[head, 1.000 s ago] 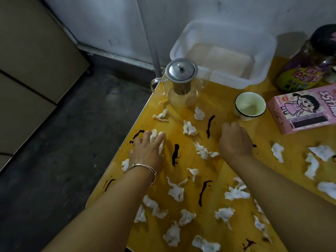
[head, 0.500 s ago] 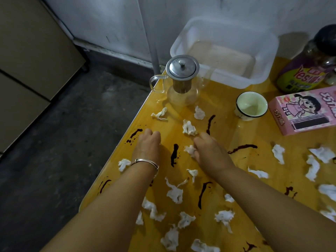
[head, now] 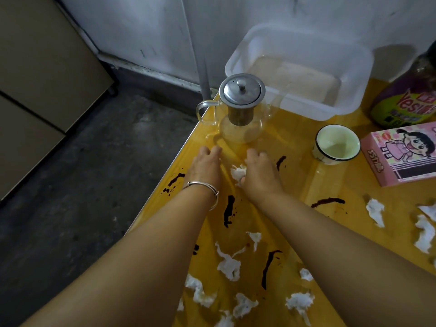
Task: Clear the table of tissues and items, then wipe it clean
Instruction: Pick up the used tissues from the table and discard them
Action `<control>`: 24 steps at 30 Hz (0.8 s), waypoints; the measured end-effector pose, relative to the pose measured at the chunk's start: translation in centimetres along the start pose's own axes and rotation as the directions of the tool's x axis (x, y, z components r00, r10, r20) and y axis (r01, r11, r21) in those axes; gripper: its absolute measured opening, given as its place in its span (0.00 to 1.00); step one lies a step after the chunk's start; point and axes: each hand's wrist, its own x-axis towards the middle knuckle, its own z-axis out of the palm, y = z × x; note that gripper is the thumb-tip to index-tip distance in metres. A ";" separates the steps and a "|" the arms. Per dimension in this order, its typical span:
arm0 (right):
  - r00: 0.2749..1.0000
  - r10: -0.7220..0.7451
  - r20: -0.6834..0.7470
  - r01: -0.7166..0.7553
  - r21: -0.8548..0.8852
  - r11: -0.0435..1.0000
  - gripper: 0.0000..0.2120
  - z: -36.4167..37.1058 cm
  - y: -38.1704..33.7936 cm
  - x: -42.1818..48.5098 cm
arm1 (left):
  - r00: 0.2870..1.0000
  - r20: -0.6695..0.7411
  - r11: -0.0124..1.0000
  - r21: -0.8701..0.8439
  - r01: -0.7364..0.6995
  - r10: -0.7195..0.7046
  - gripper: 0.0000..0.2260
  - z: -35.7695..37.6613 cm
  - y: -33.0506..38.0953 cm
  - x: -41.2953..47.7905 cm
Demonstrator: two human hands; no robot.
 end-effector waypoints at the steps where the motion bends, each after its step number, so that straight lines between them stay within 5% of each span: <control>1: 1.000 -0.015 -0.002 0.015 -0.023 1.000 0.13 0.2 0.0 -0.1 | 1.000 -0.014 1.000 0.021 -0.005 0.005 0.16 0.0 0.0 0.0; 3: 0.998 -0.064 0.009 0.065 -0.084 0.994 0.06 0.4 0.0 -0.6 | 1.000 -0.017 0.998 0.061 -0.005 0.006 0.08 0.1 -0.1 -0.2; 8: 0.977 -0.214 -0.022 0.208 -0.161 0.965 0.06 0.9 0.3 -3.1 | 1.000 0.009 0.996 0.091 0.018 -0.019 0.05 0.4 -0.5 -1.4; 14: 0.991 -0.022 -0.132 0.017 -0.036 0.999 0.05 -1.2 3.3 -6.3 | 0.996 -0.030 0.996 -0.031 0.080 -0.081 0.05 0.1 -1.4 -5.1; 19: 0.994 0.112 -0.015 -0.112 -0.034 0.993 0.06 -0.5 4.4 -7.0 | 0.983 -0.083 0.985 -0.058 0.162 -0.167 0.09 -0.7 -4.0 -7.9; 24: 0.999 0.027 -0.026 -0.029 -0.054 0.998 0.08 0.0 3.8 -7.9 | 0.964 -0.106 0.970 -0.003 0.244 -0.243 0.07 -0.3 -6.5 -9.7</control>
